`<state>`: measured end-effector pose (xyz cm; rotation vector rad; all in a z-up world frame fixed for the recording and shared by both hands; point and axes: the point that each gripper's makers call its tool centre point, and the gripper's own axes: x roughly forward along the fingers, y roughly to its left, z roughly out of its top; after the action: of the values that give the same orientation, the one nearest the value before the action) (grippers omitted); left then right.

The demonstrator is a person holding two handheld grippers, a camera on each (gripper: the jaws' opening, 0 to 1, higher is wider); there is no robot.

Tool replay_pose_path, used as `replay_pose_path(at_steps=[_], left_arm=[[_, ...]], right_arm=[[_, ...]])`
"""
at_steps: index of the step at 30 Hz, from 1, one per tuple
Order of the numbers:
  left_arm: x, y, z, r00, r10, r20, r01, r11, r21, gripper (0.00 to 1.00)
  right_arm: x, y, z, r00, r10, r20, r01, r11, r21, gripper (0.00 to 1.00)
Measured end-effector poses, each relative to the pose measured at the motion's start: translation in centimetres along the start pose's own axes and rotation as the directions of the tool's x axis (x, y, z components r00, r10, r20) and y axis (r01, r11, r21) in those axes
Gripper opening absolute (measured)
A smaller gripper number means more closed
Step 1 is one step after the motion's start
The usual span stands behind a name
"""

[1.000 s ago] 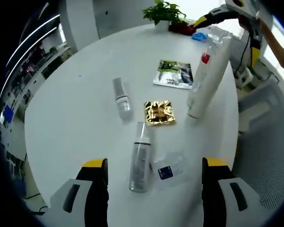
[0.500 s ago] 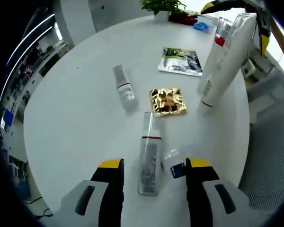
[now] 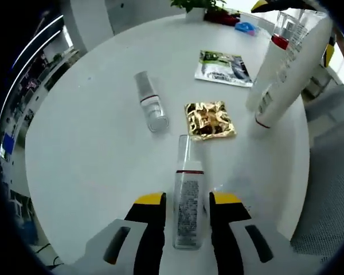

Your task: Arrange the skincare products in the storage area until every visible bottle or jar stands upright without overlapping.

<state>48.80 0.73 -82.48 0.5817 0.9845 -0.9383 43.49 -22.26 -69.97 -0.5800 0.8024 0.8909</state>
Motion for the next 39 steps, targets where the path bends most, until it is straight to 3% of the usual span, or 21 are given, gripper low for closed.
replay_pose_path(at_steps=[4,23,30,39], left_arm=[[0.2,0.1,0.0,1.000,-0.007,-0.006,0.007,1.000,-0.011,0.21],[0.0,0.3,-0.1,1.000,0.017,0.004,-0.017,1.000,-0.026,0.16],[-1.0,0.5,0.6,0.997,0.055,0.061,-0.052,0.998,-0.037,0.16],[-2.4,-0.8,1.5,0.991,0.055,0.125,-0.048,0.997,-0.059,0.16]], right_arm=[[0.1,0.0,-0.2,1.000,0.001,-0.002,-0.001,1.000,0.009,1.00],[0.7,0.6,-0.5,1.000,0.014,0.015,-0.014,0.999,0.035,1.00],[0.9,1.1,-0.3,0.998,0.016,0.052,-0.020,0.998,0.067,1.00],[0.9,1.5,-0.3,0.997,0.015,0.076,-0.022,0.996,0.092,1.00]])
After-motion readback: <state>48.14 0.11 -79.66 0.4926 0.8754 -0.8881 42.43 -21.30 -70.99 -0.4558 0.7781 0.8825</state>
